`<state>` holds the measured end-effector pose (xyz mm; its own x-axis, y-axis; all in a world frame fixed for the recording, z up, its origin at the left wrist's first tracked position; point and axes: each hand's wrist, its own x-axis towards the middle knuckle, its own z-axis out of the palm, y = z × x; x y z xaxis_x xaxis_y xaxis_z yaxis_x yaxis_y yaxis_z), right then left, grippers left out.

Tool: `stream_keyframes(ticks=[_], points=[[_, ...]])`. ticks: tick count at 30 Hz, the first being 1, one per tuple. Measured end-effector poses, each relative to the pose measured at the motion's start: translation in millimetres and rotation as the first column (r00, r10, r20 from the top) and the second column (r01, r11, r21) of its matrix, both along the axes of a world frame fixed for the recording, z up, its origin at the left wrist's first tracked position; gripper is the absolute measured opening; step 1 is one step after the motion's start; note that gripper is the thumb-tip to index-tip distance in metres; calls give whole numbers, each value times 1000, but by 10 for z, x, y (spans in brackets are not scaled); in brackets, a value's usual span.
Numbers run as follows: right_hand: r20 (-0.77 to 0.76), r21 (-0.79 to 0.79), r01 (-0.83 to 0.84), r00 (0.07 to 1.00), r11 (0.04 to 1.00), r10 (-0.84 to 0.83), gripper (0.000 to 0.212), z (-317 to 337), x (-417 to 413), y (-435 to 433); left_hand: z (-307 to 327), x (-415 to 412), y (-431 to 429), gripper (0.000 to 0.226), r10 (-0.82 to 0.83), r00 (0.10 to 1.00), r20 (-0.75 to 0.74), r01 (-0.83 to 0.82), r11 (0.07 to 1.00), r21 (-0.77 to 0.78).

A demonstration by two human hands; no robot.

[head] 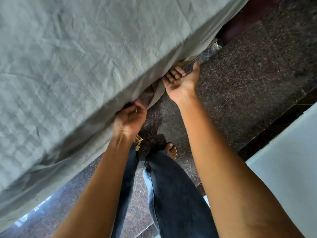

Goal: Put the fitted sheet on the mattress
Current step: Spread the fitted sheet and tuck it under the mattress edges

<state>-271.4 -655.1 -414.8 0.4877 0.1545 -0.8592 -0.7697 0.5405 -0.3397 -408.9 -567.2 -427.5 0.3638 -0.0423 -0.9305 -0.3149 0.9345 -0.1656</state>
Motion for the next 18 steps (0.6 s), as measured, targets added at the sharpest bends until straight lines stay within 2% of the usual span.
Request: stream_keyframes(ticks=[3, 4, 8, 10, 12, 15, 18], points=[[-23, 60, 56, 998, 997, -55, 62, -78, 45, 60, -23, -32, 37, 66, 39, 987, 159, -40, 999, 3], [-31, 84, 63, 998, 995, -60, 61, -86, 64, 110, -27, -43, 63, 71, 63, 977, 204, -62, 998, -13], [35, 133, -58, 998, 989, 54, 69, -37, 160, 283, 129, -25, 76, 38, 0, 954, 301, 16, 998, -53], [30, 64, -146, 989, 987, 144, 68, 5, 168, 203, 146, -57, 73, 29, -36, 955, 295, 50, 998, -38], [9, -46, -157, 987, 987, 157, 66, 9, 163, -47, 196, -35, 62, 23, -66, 956, 287, 79, 996, -35], [59, -207, -4, 998, 978, 16, 66, -10, 254, -541, 156, -12, 63, 33, -74, 973, 219, 82, 996, -28], [140, -111, 41, 990, 993, -25, 73, 42, 483, -555, 116, -24, 62, 40, -53, 974, 221, 65, 997, -46]])
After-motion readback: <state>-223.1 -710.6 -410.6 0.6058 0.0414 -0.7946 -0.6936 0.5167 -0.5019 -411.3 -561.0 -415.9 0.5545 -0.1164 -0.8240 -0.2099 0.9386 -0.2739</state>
